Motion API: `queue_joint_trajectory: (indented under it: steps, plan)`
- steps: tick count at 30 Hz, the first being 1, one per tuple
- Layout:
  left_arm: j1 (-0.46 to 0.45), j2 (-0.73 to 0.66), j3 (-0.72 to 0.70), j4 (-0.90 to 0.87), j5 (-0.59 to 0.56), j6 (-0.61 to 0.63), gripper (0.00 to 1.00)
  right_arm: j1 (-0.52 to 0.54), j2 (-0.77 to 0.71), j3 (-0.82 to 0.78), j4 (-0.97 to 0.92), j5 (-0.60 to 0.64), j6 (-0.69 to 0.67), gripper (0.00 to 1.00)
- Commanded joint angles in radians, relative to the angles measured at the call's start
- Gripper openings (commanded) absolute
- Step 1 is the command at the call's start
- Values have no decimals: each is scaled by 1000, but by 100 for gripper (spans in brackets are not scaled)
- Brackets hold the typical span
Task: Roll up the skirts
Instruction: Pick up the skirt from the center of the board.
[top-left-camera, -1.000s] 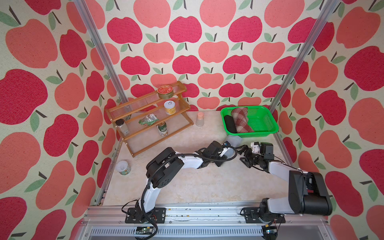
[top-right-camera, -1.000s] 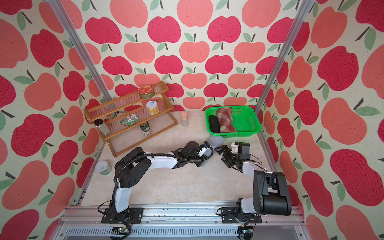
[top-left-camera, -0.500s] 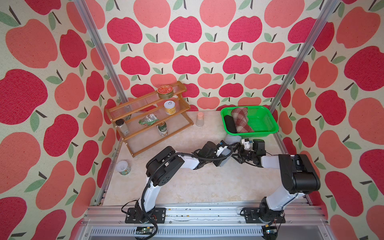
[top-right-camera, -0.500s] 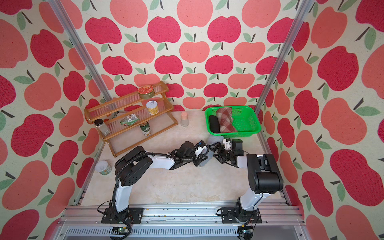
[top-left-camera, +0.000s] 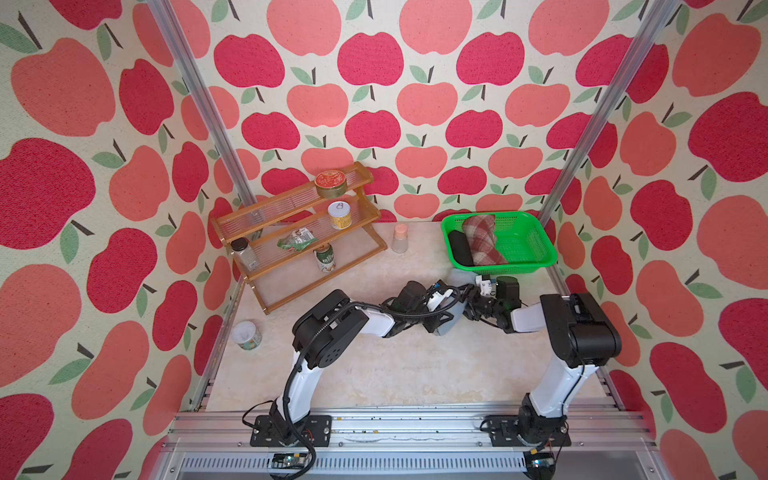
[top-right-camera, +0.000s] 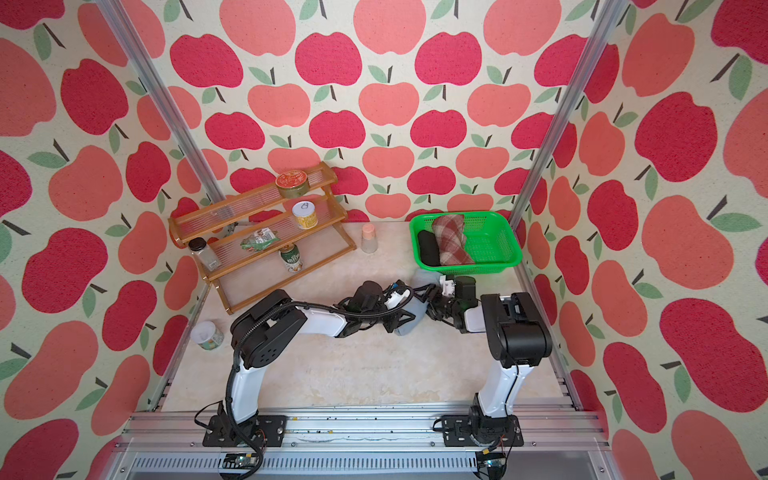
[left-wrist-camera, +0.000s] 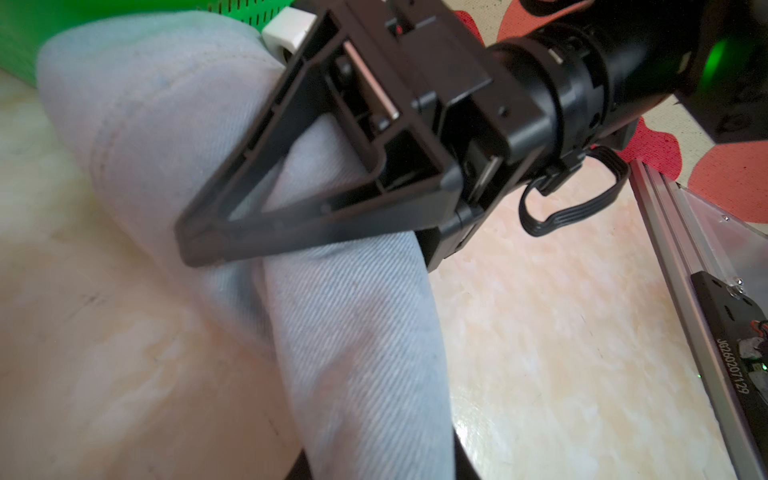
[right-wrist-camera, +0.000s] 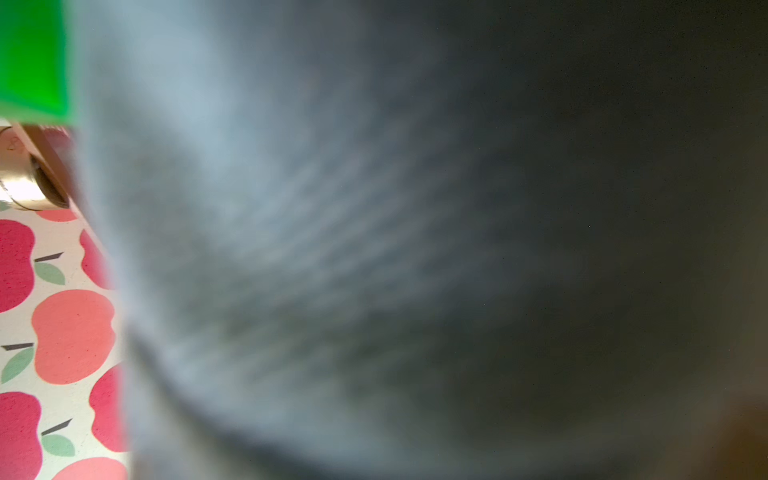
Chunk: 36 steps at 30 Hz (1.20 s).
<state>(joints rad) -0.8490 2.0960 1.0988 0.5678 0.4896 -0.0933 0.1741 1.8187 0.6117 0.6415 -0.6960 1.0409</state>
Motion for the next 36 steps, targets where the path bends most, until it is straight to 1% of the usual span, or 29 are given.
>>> queue_joint_trajectory:
  steps: [1, 2, 3, 4, 5, 6, 8, 10, 14, 16, 17, 18, 20, 22, 25, 27, 29, 31, 33, 36]
  plan:
    - [-28, 44, -2, -143, 114, 11, 44, 28, -11, 28, -149, 74, -58, 42]
    - [-28, 39, 2, -167, 102, 22, 51, 34, -33, 46, -207, 80, -88, 35]
    - [-27, 27, -2, -188, 83, 34, 61, 40, -60, 74, -279, 85, -126, 28]
    - [-22, 3, -13, -204, 61, 46, 69, 46, -96, 106, -360, 92, -165, 23]
    - [-16, -23, -27, -215, 45, 55, 72, 48, -125, 139, -438, 99, -206, 22]
    - [-4, -57, -44, -230, 22, 61, 76, 48, -159, 182, -538, 110, -256, 21]
    - [18, -120, -45, -321, -37, 78, 76, 48, -208, 277, -713, 126, -354, 21]
    - [27, -210, -74, -361, -89, 102, 79, 47, -227, 399, -869, 107, -447, 20]
    - [41, -393, -164, -380, -218, 94, 86, 46, -183, 654, -1126, 36, -563, 17]
    - [56, -478, -209, -381, -239, 77, 88, 47, -154, 764, -1219, 28, -595, 16]
    - [63, -519, -230, -383, -254, 68, 96, 47, -137, 822, -1258, 28, -609, 16]
    - [68, -548, -246, -386, -261, 62, 100, 46, -121, 869, -1293, 30, -619, 16]
    - [81, -600, -276, -393, -268, 51, 99, 47, -75, 964, -1353, 22, -630, 16]
    - [93, -624, -291, -403, -274, 46, 100, 48, -46, 1003, -1373, 19, -632, 16]
    - [104, -651, -312, -405, -290, 32, 100, 46, -27, 984, -1313, -6, -616, 16]
    - [108, -669, -328, -395, -293, 22, 99, 35, -1, 1018, -1303, -13, -616, 16]
    - [109, -680, -340, -388, -288, 17, 100, 12, 33, 1085, -1291, -34, -616, 16]
    - [110, -683, -341, -403, -287, 21, 99, -16, 85, 1183, -1295, -66, -615, 16]
    - [112, -687, -351, -407, -289, 19, 100, -43, 161, 1331, -1341, -90, -622, 16]
    - [119, -694, -372, -404, -276, 0, 100, -69, 320, 1578, -1408, -119, -640, 16]
